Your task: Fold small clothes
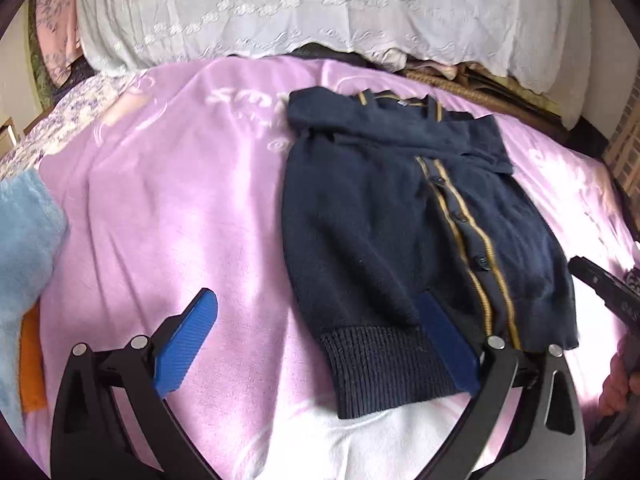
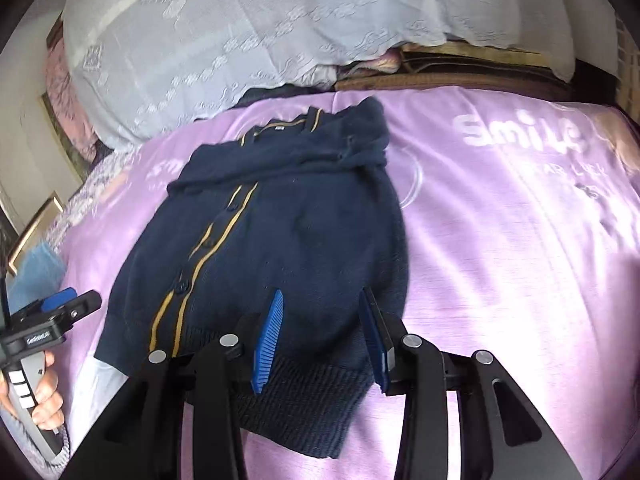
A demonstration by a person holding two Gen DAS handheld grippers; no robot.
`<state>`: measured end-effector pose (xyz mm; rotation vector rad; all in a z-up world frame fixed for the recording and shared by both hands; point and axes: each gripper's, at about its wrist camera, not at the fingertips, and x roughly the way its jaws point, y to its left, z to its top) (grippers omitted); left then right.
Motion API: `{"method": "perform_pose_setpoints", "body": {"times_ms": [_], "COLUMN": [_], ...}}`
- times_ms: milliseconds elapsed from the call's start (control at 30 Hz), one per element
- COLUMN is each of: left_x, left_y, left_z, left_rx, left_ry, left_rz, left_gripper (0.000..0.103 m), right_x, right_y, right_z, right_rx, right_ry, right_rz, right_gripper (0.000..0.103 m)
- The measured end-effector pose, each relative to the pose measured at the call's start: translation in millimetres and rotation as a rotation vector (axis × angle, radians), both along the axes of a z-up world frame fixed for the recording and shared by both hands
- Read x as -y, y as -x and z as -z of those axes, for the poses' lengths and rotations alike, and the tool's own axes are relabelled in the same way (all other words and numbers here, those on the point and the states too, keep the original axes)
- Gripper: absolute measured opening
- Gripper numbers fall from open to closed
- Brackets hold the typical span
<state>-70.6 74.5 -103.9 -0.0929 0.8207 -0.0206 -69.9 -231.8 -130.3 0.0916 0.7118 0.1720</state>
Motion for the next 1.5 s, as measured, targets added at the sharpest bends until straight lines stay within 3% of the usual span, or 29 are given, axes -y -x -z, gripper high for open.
{"method": "perform_pose_setpoints", "body": {"times_ms": [67,167,267,467,600,733,867,967,1167,1267,1333,1400,1500], "left_x": [6.7,12.4,8.0,5.5,17.0,39.3,62.5,66.3,36.3,26.1,22.3,17.5,15.3], "left_y": [-3.1,-18.0,-14.5,-11.7,-25.4,-34.3,-43.7,-38.6,-23.4,-18.0,-21.8,-26.5,-20.1], "left_z": [10.1,44.9,35.4,-10.6,-36.3,-14.1,33.8,25.3,-9.7,-1.5,22.3,37.2,20.8], "left_rx": [-0.038,-0.166,-0.138,-0.027,0.024,-0.033,-0.150,-0.106,-0.003,-0.034,-0.109,-0.155,-0.099], "left_ry": [-0.044,-0.056,-0.029,-0.024,-0.026,-0.005,-0.097,-0.125,-0.050,-0.052,-0.067,-0.025,-0.014], "left_rz": [-0.003,-0.001,0.004,0.004,0.014,0.059,0.086,0.095,0.024,0.012,0.000,-0.001,0.014], "left_gripper": [0.098,0.099,0.098,0.098,0.098,0.098,0.099,0.098,0.098,0.098,0.098,0.099,0.099], "right_x": [1.1,-0.8,-5.2,-2.9,-26.5,-46.7,-55.6,-54.0,-48.8,-45.1,-42.5,-43.4,-41.7], "right_y": [0.9,-8.5,-7.8,-7.8,-11.9,-15.7,-28.8,-34.2,-16.3,-16.5,-22.4,-25.2,-17.9], "right_z": [3.5,25.3,27.8,-8.9,-33.8,-28.3,12.2,25.9,-3.5,7.3,22.7,32.5,18.5], "right_rx": [-0.012,-0.102,-0.095,-0.020,0.043,0.042,-0.073,-0.115,-0.006,-0.040,-0.095,-0.120,-0.068], "right_ry": [0.010,0.034,0.064,-0.012,0.011,0.024,0.069,0.060,0.039,0.042,0.060,0.064,0.048], "right_rz": [0.010,0.008,0.007,-0.008,-0.051,-0.098,-0.112,-0.103,-0.092,-0.087,-0.082,-0.081,-0.087], "right_gripper": [0.043,0.045,0.045,0.045,0.049,0.053,0.053,0.052,0.053,0.054,0.054,0.054,0.054]}}
